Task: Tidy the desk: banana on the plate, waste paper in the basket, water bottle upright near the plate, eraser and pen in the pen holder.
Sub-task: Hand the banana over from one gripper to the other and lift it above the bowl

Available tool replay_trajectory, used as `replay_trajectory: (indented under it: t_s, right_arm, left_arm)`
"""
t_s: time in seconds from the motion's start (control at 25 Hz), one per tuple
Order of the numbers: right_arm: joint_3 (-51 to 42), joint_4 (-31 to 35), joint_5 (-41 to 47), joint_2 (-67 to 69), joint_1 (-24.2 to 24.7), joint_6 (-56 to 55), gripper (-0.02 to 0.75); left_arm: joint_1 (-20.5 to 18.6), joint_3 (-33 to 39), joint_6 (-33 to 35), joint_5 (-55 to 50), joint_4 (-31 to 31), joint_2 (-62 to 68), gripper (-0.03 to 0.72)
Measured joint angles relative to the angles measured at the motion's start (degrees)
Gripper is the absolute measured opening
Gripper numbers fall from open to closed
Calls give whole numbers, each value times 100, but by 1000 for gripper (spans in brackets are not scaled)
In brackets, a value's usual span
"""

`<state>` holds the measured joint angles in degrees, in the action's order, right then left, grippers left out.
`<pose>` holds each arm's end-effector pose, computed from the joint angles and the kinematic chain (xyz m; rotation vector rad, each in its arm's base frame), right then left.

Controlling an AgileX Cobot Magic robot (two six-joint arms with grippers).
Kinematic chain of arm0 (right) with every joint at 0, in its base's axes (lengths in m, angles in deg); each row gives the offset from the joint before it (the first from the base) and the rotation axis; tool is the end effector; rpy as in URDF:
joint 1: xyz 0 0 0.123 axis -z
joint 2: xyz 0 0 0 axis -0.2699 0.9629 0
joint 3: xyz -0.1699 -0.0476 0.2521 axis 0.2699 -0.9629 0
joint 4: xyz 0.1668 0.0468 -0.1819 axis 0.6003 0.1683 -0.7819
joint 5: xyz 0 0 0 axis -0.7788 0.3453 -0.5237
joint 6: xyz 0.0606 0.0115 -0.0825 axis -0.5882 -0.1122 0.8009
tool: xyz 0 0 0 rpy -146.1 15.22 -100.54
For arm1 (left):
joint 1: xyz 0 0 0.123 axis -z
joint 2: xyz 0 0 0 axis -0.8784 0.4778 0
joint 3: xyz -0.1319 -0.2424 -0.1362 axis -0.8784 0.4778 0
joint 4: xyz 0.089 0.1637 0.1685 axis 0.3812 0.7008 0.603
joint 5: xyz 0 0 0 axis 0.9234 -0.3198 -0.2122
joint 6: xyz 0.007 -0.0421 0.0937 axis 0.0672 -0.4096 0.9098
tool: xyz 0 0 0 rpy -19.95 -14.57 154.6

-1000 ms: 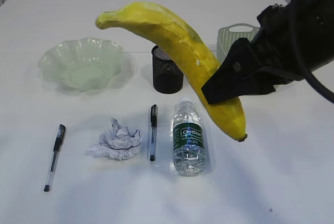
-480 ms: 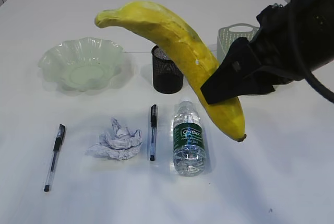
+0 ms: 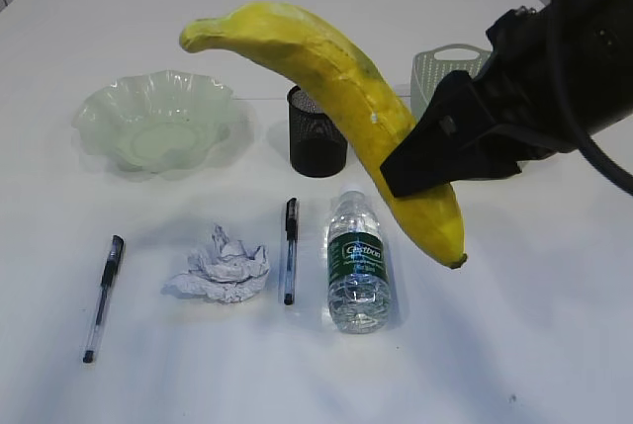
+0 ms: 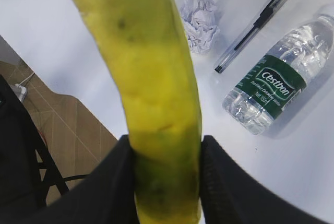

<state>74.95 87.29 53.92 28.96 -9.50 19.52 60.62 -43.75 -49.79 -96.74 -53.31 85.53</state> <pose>0.2231 0.1530 0.3472 -0.8344 2.4675 0.6940 0.1857 -0.0224 0.3490 0.1135 1.9746 -0.2560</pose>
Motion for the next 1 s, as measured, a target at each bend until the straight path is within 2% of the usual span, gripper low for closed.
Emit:
replay_trajectory:
  t_s: [0.08,0.2,0.4,0.56,0.68,0.84,1.0]
  right_arm:
    - [0,0,0,0,0,0,271]
    - [0,0,0,0,0,0,271]
    - [0,4,-89,0,0,-19,271]
    - [0,25,-95,0,0,-19,272]
    - [0,114,-115,0,0,-19,272]
    - [0,349,-275,0,0,-22,271]
    - [0,468,-326,0,0,-22,271]
  left_arm:
    - [40,0,50,-176,-348,45,563]
    - [346,0,359,-420,-1086,61,557]
    - [1428,0,964,-452,-2397,125,552]
    - [2308,0,1155,-158,-3011,422,548]
    - [2776,0,1510,40,-3504,619,547]
    - [3139,0,2152,102,-4366,750,547]
    - [3200,0,3088,182,-5587,820,547]
